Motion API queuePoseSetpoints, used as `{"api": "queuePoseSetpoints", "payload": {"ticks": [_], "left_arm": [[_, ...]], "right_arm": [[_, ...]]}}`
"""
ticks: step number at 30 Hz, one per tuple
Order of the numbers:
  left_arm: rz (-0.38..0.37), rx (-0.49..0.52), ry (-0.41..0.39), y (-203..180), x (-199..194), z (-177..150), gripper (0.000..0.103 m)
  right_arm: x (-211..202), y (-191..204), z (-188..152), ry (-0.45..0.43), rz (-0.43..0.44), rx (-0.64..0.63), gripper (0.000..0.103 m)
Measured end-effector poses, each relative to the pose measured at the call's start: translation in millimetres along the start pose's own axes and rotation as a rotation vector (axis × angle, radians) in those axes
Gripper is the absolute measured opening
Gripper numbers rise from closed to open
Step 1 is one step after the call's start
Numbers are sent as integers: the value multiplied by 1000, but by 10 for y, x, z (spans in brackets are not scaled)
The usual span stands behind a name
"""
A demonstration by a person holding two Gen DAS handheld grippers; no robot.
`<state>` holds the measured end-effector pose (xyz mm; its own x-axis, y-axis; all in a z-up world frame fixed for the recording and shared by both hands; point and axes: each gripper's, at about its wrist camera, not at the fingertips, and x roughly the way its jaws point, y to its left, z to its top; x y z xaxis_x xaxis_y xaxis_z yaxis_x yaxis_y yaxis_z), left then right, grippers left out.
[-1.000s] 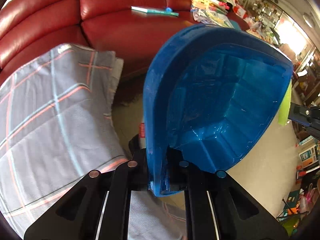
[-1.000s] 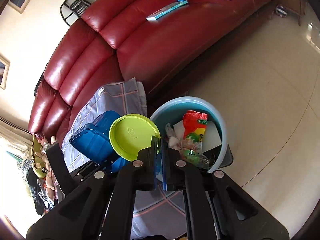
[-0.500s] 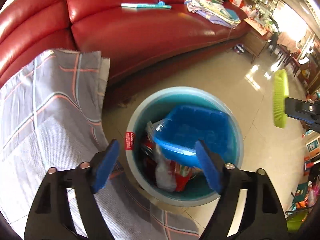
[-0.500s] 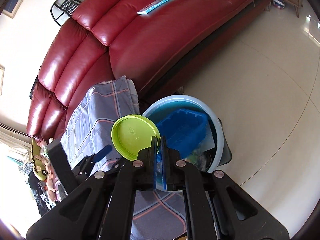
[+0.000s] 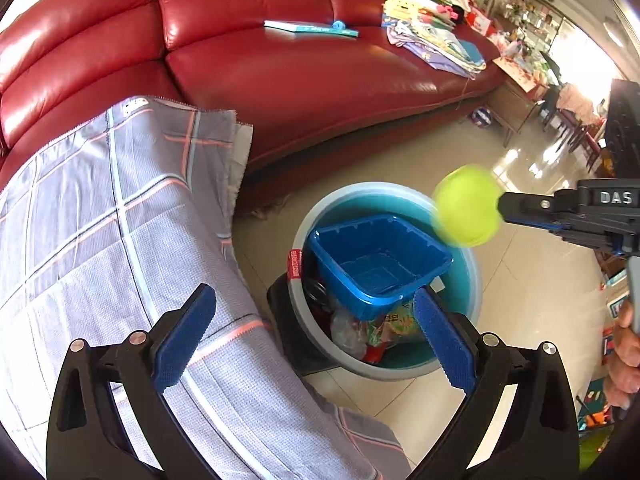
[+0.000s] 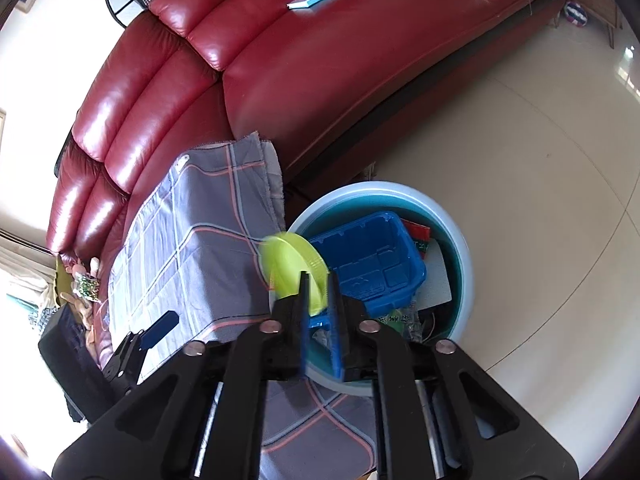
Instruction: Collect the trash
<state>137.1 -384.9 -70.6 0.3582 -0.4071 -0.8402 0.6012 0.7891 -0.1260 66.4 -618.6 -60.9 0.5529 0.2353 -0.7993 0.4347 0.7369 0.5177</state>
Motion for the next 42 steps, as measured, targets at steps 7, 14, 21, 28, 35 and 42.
{"api": "queuePoseSetpoints", "payload": {"ticks": [7, 14, 21, 28, 35, 42], "left_arm": [[-5, 25, 27, 11, -33, -59, 99], [-3, 44, 6, 11, -205, -114, 99], [30, 40, -27, 61, -536, -233, 99], [53, -5, -43, 210, -854, -442, 99], [90, -58, -68, 344, -1158, -741, 99], [128, -86, -96, 402, -1391, -990, 99]], "right_arm": [[54, 53, -96, 10, -41, -11, 79], [-24, 244, -287, 17, -101, -70, 93], [-228, 517, -593, -4, -172, -194, 96], [-427, 749, -944, -39, -238, -296, 97], [-524, 918, -1372, -45, -304, -404, 97], [-629, 1005, -1726, -52, -341, -471, 97]]}}
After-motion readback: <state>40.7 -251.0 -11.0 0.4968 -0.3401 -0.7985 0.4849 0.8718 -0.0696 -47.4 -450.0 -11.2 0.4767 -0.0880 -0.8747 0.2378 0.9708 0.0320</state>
